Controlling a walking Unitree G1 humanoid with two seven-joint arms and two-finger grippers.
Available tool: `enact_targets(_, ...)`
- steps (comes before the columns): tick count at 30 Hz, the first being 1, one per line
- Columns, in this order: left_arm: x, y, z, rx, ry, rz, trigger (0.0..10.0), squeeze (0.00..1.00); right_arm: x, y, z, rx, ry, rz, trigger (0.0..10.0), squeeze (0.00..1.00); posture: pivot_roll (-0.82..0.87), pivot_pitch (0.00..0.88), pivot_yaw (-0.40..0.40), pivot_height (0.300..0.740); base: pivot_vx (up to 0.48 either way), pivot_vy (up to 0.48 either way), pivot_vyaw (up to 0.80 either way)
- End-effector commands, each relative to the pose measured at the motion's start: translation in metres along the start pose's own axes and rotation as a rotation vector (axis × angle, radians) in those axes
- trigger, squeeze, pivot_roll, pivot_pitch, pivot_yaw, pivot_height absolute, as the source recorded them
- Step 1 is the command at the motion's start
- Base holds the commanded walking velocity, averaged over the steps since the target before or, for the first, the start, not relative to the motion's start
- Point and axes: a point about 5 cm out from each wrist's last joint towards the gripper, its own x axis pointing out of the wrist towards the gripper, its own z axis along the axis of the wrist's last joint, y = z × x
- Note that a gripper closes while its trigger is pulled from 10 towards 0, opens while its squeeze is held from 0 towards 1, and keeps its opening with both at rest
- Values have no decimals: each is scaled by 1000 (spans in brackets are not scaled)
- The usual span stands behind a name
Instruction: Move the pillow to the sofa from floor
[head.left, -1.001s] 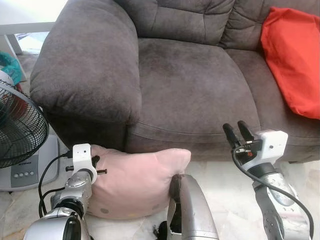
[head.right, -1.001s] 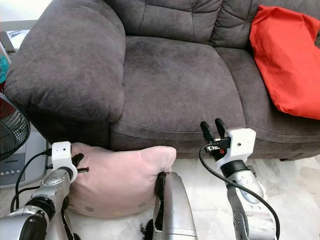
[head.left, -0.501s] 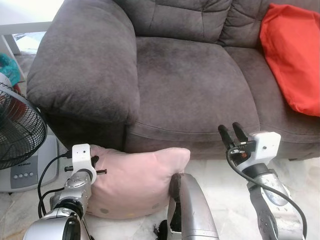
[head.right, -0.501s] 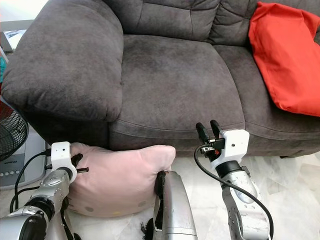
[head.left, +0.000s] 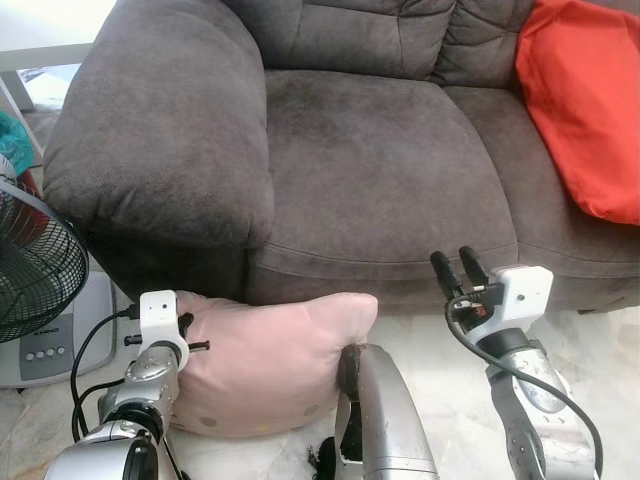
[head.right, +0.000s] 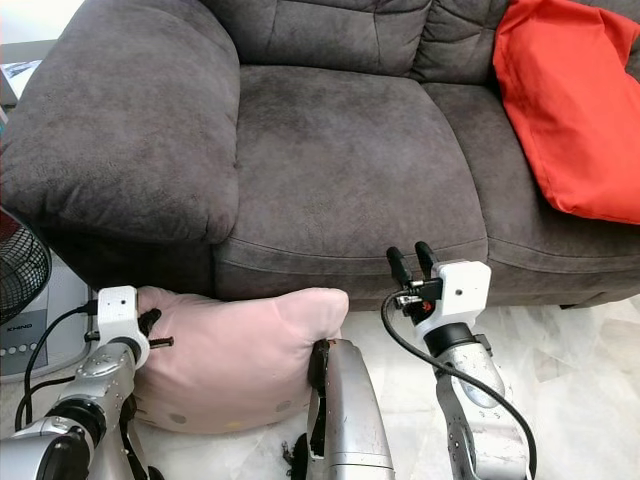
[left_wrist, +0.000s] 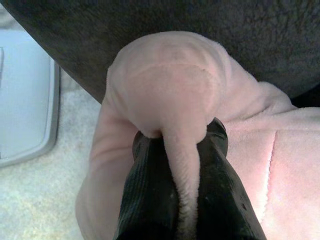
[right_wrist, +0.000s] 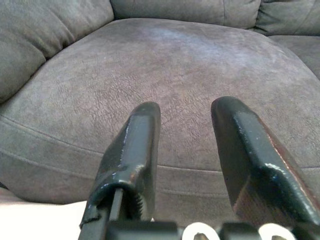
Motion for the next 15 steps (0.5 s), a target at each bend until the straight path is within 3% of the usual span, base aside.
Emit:
enact_targets(1,-3,10,-4,18,-26,65,10000,0,-1,-3,-4,-3,15,-16,10000,0,-58,145,-195,430,0,0,0)
enact_targets(6,-6,6,0,27,-108,70,10000,0,-1,1,-10,5,21,-22,10000,0,-42,143,-172,430,0,0,0)
enact_targets(15,-8,6,-5,21,-94,70,10000,0,1,8,-13,28,8,-34,10000,0,-20,140,-142,430,0,0,0)
